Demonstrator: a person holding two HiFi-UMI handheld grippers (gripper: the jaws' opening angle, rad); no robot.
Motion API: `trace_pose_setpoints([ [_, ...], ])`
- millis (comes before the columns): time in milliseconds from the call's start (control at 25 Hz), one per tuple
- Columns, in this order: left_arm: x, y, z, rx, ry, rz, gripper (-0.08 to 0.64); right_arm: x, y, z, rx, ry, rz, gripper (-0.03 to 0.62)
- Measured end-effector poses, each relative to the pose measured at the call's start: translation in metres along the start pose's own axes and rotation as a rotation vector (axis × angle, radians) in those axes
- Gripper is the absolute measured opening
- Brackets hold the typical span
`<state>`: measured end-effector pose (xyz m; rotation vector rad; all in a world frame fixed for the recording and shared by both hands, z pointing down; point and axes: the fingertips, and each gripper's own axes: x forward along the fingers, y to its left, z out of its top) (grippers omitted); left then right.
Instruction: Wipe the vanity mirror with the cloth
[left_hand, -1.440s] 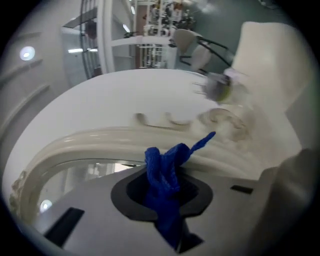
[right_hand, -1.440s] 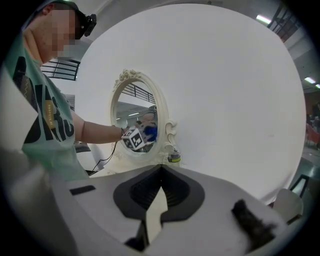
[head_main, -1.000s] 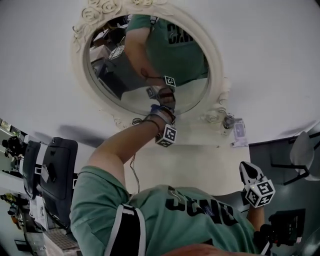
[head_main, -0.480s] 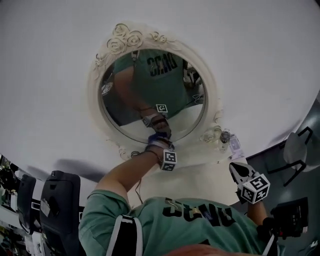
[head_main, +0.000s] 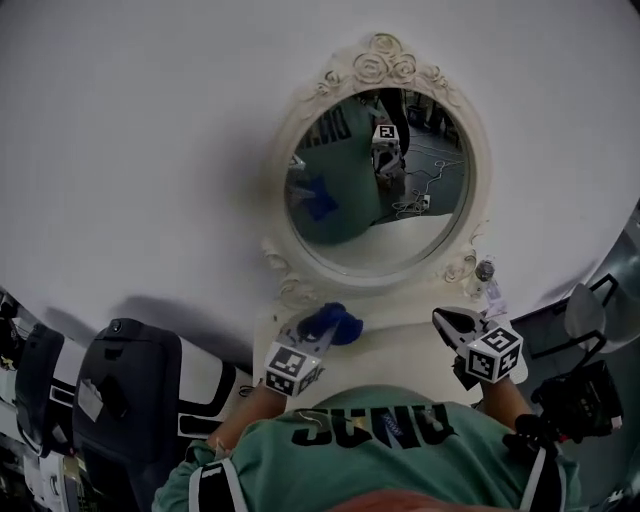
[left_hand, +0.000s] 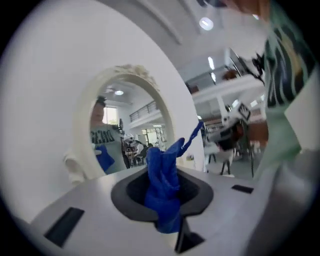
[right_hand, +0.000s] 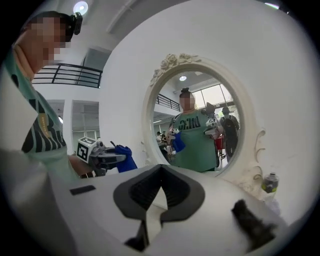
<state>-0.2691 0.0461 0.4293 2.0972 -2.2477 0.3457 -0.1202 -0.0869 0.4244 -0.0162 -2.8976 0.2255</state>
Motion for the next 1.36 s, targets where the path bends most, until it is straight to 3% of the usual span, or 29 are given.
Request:
trace_pose_setpoints([
  [40, -0.020, 0.007, -0.003, -0.110, -0.045, 0.003, 0.075, 0.012, 0.011, 0.000, 0.004, 0.006, 0.010, 0.005],
  [120, -0.051, 0.020, -0.016, -0.252, -0.097, 0.012, 0.075, 0.033, 0.030, 0.001, 0.007, 0.011, 0.020, 0.005],
  [280, -0.088, 0.041, -0.046, -0.434, -0.126, 0.043, 0.075, 0.063, 0.058, -0.008, 0.070, 0.012, 0.015, 0.005],
  [400, -0.100, 0.042, -0.058, -0.538, -0.127, 0.024, 0.075, 0.073, 0.072, -0.021, 0.101, 0.040, -0.001, 0.005],
  [760, -0.081, 0.014, -0.056, -0.502, -0.109, -0.071, 0.075, 0.068, 0.068, -0.025, 0.079, 0.064, -0.041, 0.005],
  [1360, -0.081, 0.011, -0.055, -0.502, -0.103, -0.095, 0.075, 0.062, 0.076, -0.023, 0.063, 0.062, -0.044, 0.003],
])
